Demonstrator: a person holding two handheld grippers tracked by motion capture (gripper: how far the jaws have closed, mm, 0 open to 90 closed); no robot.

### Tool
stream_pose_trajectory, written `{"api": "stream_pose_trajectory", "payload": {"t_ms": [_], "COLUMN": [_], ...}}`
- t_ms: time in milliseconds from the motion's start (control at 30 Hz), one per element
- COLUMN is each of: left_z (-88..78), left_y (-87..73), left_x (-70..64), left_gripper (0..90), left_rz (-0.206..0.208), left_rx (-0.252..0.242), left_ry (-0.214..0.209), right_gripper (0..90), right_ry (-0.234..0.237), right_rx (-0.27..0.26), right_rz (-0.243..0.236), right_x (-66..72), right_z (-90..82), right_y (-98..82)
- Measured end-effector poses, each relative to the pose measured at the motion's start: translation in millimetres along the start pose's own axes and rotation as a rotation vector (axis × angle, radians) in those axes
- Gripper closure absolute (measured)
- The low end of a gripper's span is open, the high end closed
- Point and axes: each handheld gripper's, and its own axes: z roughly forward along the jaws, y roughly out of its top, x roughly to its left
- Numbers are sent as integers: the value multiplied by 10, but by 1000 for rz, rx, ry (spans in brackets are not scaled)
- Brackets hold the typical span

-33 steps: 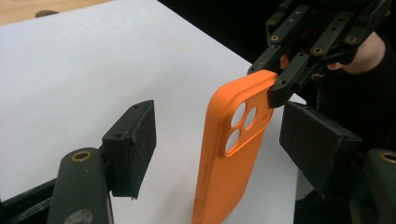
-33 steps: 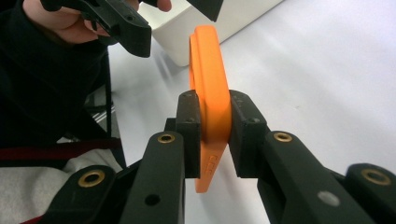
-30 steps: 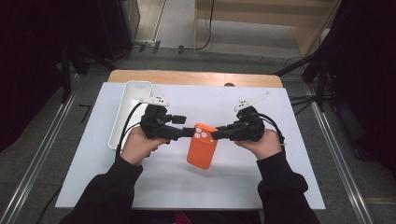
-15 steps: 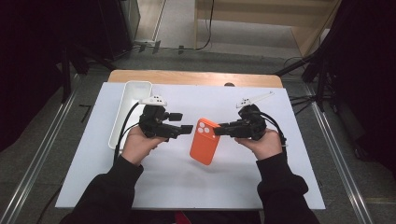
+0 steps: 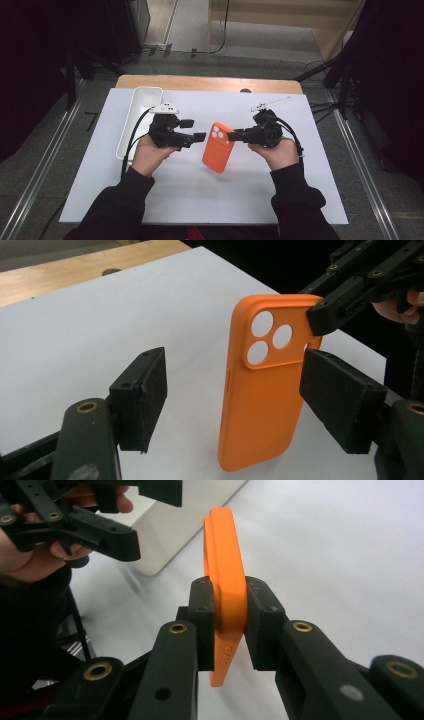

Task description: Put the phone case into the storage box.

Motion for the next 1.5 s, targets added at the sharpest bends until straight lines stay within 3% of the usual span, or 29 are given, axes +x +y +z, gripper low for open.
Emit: {"api": "stream_pose_trajectory", "payload": {"t_ms": [200,400,567,700,800,900,1133,1300,1500], "left_z": [17,30,63,83,102,131,164,220,270], "left_y": [-7,-13,-18,-28,-29,-31,-33,-54,-81], "left_x": [-17,-39,-38,-44,-54,-75,-142,-166,-207], "left_gripper": [275,275,178,165,33,0,0,0,0], "left_rz": [13,26,17,22,25,36,72,44,44], "left_rx": [1,-3,8,12,9,8,-6,-1,-17], "left_ry": [15,31,45,48,33,30,89,147,169], "right_gripper": [745,745,745,745,745,745,745,745,745], "right_ry": [-41,-32,-50,-56,-54,-53,-58,-55,-59], "right_rx": [20,20,25,27,23,20,15,1,-1], "right_rz": [1,15,17,17,18,20,24,28,31], "right_x": [15,11,34,41,38,40,64,95,140], "right_z": [86,145,203,241,274,289,309,310,308], "right_y": [56,103,163,201,231,242,283,301,312]}}
